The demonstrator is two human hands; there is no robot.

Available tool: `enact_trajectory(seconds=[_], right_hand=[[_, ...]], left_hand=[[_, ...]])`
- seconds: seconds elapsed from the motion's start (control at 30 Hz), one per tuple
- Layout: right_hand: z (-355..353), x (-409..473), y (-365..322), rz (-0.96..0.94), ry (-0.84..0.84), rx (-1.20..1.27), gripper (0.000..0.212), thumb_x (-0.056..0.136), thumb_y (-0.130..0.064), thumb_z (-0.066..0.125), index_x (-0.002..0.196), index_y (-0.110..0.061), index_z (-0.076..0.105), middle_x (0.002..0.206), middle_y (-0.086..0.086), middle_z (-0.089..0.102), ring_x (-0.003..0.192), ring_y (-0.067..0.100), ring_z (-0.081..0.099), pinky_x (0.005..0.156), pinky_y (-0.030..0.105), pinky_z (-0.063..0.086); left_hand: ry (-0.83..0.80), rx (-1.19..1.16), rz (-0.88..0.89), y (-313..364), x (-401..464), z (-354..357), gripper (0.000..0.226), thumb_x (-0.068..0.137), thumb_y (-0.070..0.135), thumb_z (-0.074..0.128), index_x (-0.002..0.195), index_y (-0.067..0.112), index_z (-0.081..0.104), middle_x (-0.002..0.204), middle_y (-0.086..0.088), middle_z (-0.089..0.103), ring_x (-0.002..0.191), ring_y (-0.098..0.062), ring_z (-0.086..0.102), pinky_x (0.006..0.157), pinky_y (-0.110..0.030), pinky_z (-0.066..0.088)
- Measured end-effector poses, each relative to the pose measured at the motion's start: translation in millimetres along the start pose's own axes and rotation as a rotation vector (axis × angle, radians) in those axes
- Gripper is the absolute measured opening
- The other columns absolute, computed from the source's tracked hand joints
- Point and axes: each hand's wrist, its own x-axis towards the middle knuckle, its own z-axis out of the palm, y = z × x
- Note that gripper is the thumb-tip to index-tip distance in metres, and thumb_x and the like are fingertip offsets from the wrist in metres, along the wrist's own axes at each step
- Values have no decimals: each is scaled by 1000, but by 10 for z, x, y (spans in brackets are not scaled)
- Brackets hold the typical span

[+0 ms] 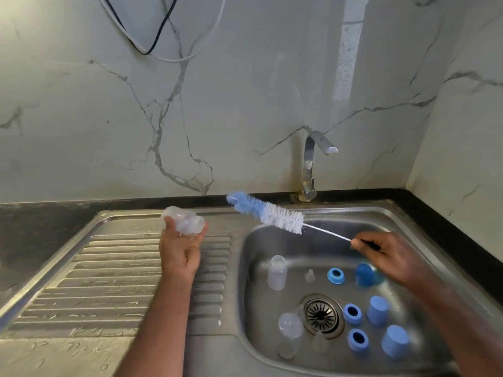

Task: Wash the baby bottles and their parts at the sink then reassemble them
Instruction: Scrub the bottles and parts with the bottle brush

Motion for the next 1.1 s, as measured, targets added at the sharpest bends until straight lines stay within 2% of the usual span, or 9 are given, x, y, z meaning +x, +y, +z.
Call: enact_trajectory(seconds=[0.1, 0.2, 0.37, 0.5, 0.67, 0.8, 0.9, 1.0, 1.1], right_hand=[[189, 50, -239, -16, -39, 42, 26, 98, -42, 56, 85, -25, 70, 66, 0, 62, 63, 12, 58, 65, 46, 52], [423, 94, -446, -80, -116, 43, 21, 100, -40, 55, 81, -36, 64, 66, -9, 60, 62, 8, 57, 64, 36, 52], [454, 123, -411, -54, -138, 125, 32, 101, -31, 58, 70, -41, 56, 59, -12, 51, 57, 5, 50, 59, 31, 48], [335, 92, -242, -23, -211, 181, 30, 100, -29, 60, 70, -31, 62, 61, -6, 56, 58, 2, 52, 60, 27, 46], [562, 144, -505, -59, -109, 168, 33, 101, -30, 58, 69, -28, 55, 59, -8, 50, 56, 4, 46, 59, 27, 43], [318, 113, -238, -47, -270, 232, 32, 100, -26, 60, 70, -16, 60, 60, -4, 49, 58, 4, 47, 61, 30, 44], [369, 79, -264, -26, -224, 198, 31, 100, -28, 60, 70, -21, 61, 59, -8, 52, 57, 1, 48, 61, 25, 42], [610, 120, -511, -38, -161, 211, 31, 101, -29, 58, 71, -26, 58, 60, -13, 53, 59, 2, 48, 61, 22, 42], [540, 141, -492, 14, -242, 338, 29, 102, -26, 58, 73, -24, 62, 58, -14, 53, 56, 0, 47, 58, 19, 40]], left_hand=[[-339, 98, -50, -143, -144, 214, 71, 87, 43, 70, 142, 6, 44, 124, -15, 56, 107, -25, 60, 88, -43, 57], [-509, 197, -119, -346, -402, 423, 81, 82, 42, 77, 144, 3, 43, 131, -18, 55, 121, -34, 57, 96, -49, 53], [-514, 120, -149, -475, -412, 428, 76, 90, 35, 65, 152, 5, 35, 152, -23, 44, 138, -41, 46, 100, -56, 49], [-451, 176, -111, -357, -364, 412, 96, 68, 49, 87, 143, 5, 47, 137, -18, 56, 125, -35, 57, 92, -50, 54], [-488, 208, -247, -629, -623, 578, 100, 67, 42, 91, 145, 2, 43, 139, -18, 57, 124, -33, 60, 91, -44, 56], [-451, 44, -255, -536, -466, 461, 53, 99, 25, 61, 146, 8, 44, 125, -13, 63, 118, -29, 60, 93, -42, 56], [-422, -7, -315, -521, -425, 422, 38, 108, 24, 39, 141, 9, 48, 122, -12, 64, 113, -27, 63, 92, -42, 56], [-459, 135, -321, -609, -578, 595, 52, 95, 43, 62, 137, 14, 52, 122, -8, 64, 113, -24, 60, 92, -38, 52], [-492, 209, -237, -597, -565, 604, 86, 72, 39, 88, 142, 9, 48, 126, -10, 61, 118, -25, 59, 96, -38, 53]])
